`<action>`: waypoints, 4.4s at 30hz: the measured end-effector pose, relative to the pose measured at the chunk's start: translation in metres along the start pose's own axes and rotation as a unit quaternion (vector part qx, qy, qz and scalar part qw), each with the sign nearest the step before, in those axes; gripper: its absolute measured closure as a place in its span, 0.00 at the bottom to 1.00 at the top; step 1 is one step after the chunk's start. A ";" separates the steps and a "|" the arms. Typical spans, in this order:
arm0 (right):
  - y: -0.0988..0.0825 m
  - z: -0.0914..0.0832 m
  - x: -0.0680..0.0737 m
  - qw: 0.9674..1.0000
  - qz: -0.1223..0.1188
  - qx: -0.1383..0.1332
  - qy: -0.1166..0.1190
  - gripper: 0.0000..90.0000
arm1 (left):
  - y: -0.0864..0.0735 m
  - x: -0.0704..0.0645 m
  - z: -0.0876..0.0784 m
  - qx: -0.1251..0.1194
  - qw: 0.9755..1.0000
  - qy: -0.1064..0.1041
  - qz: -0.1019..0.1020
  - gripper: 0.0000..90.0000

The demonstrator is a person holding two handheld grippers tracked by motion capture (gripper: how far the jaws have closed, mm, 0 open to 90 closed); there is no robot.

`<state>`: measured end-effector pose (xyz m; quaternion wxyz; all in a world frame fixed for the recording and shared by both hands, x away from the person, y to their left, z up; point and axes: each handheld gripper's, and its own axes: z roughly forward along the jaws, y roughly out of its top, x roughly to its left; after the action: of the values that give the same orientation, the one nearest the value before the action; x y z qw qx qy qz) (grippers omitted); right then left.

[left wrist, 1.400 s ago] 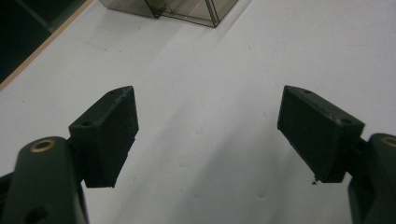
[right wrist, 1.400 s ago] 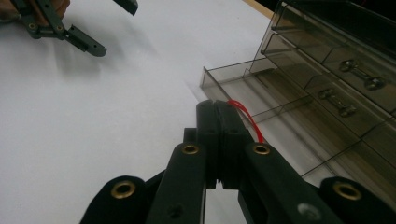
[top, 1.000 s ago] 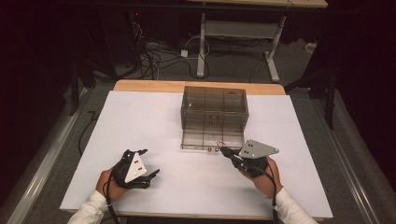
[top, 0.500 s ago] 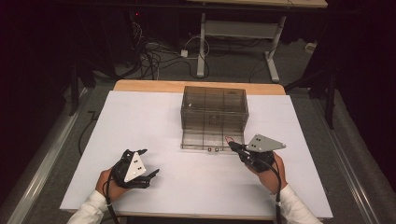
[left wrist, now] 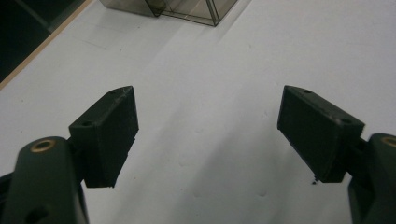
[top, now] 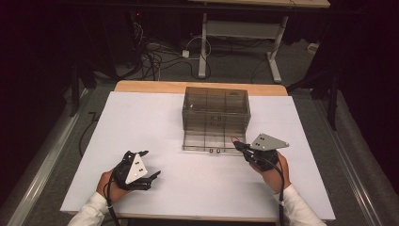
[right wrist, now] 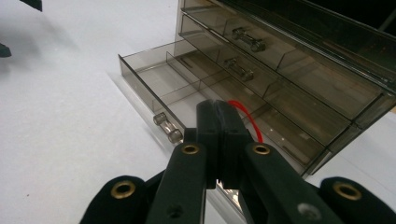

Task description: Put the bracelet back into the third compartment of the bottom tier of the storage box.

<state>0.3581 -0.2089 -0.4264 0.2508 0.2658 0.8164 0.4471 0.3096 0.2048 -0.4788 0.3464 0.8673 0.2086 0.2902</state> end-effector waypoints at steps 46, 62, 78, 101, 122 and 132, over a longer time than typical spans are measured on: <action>-0.020 0.033 -0.018 0.998 0.016 0.051 -0.029 1.00 | 0.002 -0.004 0.005 0.008 1.000 -0.006 0.005 0.22; -0.021 0.036 -0.018 0.998 0.015 0.055 -0.035 0.97 | 0.002 -0.005 0.006 0.008 1.000 -0.009 0.004 0.22; -0.017 0.027 -0.016 0.998 0.012 0.038 -0.041 0.92 | 0.002 -0.004 0.005 0.008 1.000 -0.008 0.005 0.22; -0.008 0.009 -0.010 0.997 0.000 0.008 -0.077 0.58 | 0.001 -0.002 0.003 0.007 1.000 -0.004 0.007 0.22; -0.004 -0.005 -0.008 0.994 0.009 -0.029 -0.106 0.33 | 0.000 -0.002 0.001 0.005 1.000 -0.002 0.007 0.22; -0.004 -0.012 -0.006 0.994 0.002 -0.031 -0.108 0.29 | 0.000 -0.001 0.001 0.003 1.000 -0.002 0.006 0.22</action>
<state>0.3536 -0.2214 -0.4227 0.3443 0.3063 0.7697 0.4418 0.3090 0.2038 -0.4795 0.3424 0.8703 0.2033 0.2898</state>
